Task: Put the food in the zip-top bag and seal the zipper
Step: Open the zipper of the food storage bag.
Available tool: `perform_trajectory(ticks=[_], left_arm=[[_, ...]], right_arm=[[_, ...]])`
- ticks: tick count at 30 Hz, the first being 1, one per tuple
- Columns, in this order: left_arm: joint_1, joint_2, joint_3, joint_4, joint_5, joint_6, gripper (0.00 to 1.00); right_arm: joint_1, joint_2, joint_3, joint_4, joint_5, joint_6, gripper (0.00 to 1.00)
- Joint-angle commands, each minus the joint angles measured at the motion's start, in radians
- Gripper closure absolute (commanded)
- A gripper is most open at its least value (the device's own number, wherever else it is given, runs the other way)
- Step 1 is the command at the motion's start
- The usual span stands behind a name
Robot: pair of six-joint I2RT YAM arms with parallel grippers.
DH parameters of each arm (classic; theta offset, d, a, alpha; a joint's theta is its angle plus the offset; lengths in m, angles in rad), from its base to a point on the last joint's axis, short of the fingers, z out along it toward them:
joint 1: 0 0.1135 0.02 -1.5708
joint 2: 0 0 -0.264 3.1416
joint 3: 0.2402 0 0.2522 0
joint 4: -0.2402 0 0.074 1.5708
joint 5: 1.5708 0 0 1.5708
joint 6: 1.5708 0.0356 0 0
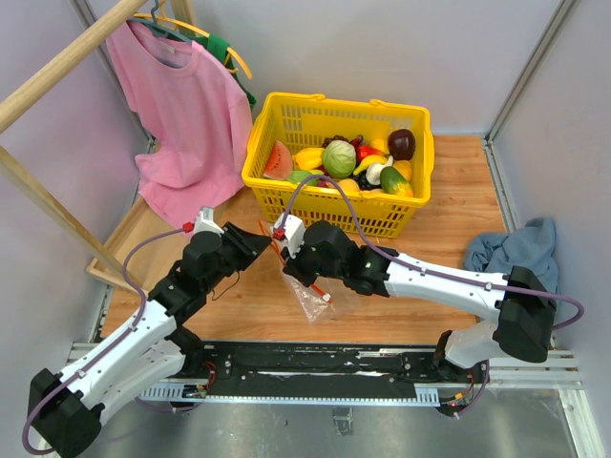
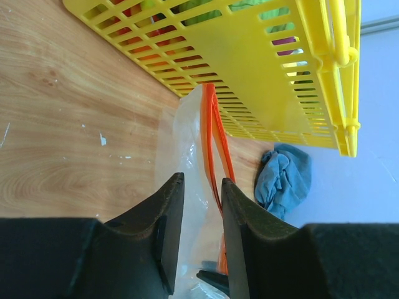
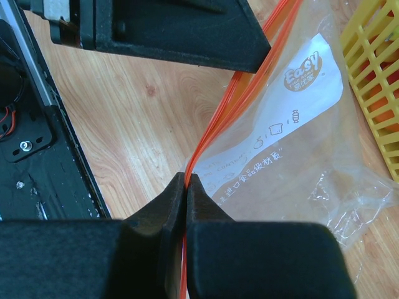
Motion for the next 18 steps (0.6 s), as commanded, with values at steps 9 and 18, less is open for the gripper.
perform_trajectory(ticks=[9,18], left_arm=[[-0.007,0.060,0.023,0.051,0.093,-0.001,0.71],[-0.009,0.095,-0.018,0.113,0.155,-0.024,0.77]], right_arm=[[-0.007,-0.014,-0.012,0.032,0.027,-0.020,0.99],[-0.007,-0.012,-0.011,0.040,0.043,-0.015,0.99]])
